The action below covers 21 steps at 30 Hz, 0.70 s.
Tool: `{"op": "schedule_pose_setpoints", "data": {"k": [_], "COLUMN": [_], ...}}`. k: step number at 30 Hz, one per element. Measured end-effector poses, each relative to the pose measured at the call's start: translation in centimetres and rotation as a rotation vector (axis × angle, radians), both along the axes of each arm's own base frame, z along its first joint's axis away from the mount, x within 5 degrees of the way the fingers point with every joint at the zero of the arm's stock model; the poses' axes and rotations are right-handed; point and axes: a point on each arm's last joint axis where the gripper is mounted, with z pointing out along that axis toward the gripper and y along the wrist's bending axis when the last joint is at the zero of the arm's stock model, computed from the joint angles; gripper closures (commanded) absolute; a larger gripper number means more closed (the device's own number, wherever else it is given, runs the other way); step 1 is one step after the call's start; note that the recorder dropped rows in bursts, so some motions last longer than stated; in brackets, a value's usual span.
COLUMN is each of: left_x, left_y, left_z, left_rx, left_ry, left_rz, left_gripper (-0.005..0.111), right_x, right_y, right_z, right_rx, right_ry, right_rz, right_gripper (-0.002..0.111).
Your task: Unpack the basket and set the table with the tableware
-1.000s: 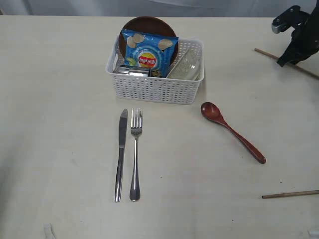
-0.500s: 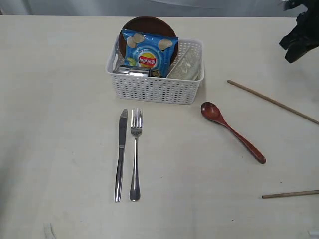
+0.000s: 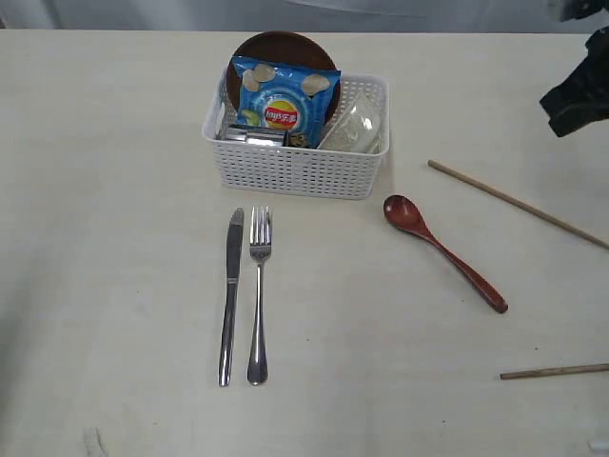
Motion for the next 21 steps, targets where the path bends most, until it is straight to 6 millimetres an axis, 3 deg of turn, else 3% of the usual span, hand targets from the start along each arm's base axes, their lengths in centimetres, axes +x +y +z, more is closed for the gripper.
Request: {"op": "schedule_pose_setpoints", "data": {"k": [8, 10, 15, 21], "left_x": [0.0, 0.0, 0.0, 0.0], "left_y": [0.0, 0.0, 0.0, 0.0], "left_z": [0.0, 0.0, 0.0, 0.0], "left_rx": [0.000, 0.000, 0.000, 0.000], "left_ry": [0.000, 0.000, 0.000, 0.000], "left_rz": [0.000, 0.000, 0.000, 0.000], "left_gripper": [0.107, 0.107, 0.107, 0.107], "right_x": [-4.7, -5.3, -6.5, -7.0], "right_y": [6.6, 8.3, 11.8, 14.1], "right_z": [-1.1, -1.4, -2.6, -4.5], "right_rx": [0.007, 0.016, 0.000, -0.130], "right_ry": [0.025, 0.055, 0.133, 0.165], "right_rz": [0.170, 0.186, 0.271, 0.259], "right_gripper": [0.108, 0.099, 0.060, 0.057]}}
